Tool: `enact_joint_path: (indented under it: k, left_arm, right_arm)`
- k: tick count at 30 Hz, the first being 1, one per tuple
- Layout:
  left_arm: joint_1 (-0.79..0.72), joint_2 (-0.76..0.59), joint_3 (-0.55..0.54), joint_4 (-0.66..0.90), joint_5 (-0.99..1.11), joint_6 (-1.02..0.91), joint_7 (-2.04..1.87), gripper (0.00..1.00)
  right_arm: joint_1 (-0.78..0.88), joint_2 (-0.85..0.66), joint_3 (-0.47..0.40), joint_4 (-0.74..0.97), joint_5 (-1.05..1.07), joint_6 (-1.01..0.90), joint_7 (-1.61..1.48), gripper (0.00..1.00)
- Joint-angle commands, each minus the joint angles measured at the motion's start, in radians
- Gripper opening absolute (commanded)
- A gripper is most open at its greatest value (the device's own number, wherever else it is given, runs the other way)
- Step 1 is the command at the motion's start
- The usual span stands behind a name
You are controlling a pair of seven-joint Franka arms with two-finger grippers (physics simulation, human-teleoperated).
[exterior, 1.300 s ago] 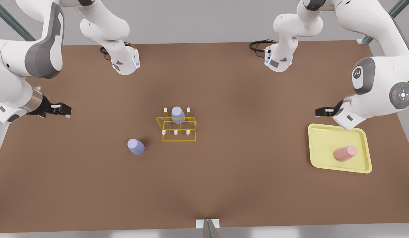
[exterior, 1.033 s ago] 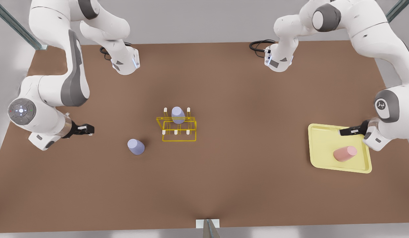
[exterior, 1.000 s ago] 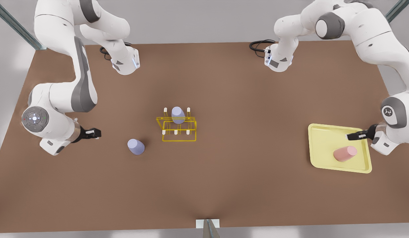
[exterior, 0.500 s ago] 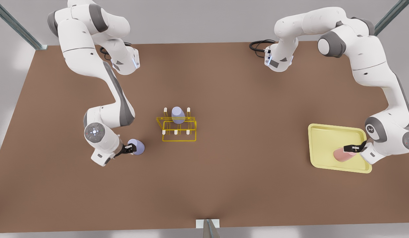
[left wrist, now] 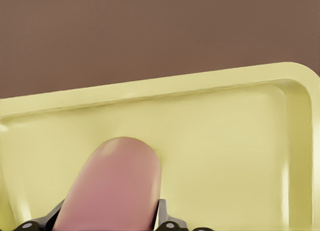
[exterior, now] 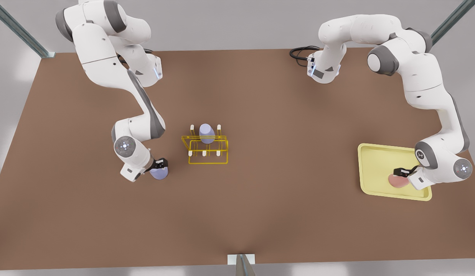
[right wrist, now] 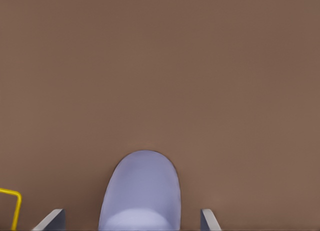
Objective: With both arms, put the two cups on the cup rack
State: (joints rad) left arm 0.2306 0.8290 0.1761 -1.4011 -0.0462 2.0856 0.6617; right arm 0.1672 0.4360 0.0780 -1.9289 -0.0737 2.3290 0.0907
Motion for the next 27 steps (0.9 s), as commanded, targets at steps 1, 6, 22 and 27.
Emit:
enact_joint_path:
  k: [1, 6, 22, 27]
  left_arm:
    - [-0.001, -0.002, 0.000, 0.001, 0.000, 0.002, 0.116, 0.84]
    - [-0.005, -0.004, 0.000, 0.001, -0.001, 0.001, 0.093, 0.80]
    - [-0.162, -0.168, -0.352, 0.108, -0.003, -0.363, -0.905, 0.82]
    - [-0.346, -0.145, -0.509, 0.166, -0.004, -0.283, -1.605, 0.82]
  right_arm:
    - [0.000, 0.000, 0.000, -0.015, 0.002, 0.044, 0.041, 1.00]
    - [-0.002, 0.035, 0.000, -0.024, 0.002, 0.072, 0.041, 1.00]
    - [-0.011, 0.086, 0.000, -0.064, 0.003, 0.176, 0.052, 1.00]
    - [-0.017, 0.078, 0.000, -0.062, 0.002, 0.174, 0.050, 0.84]
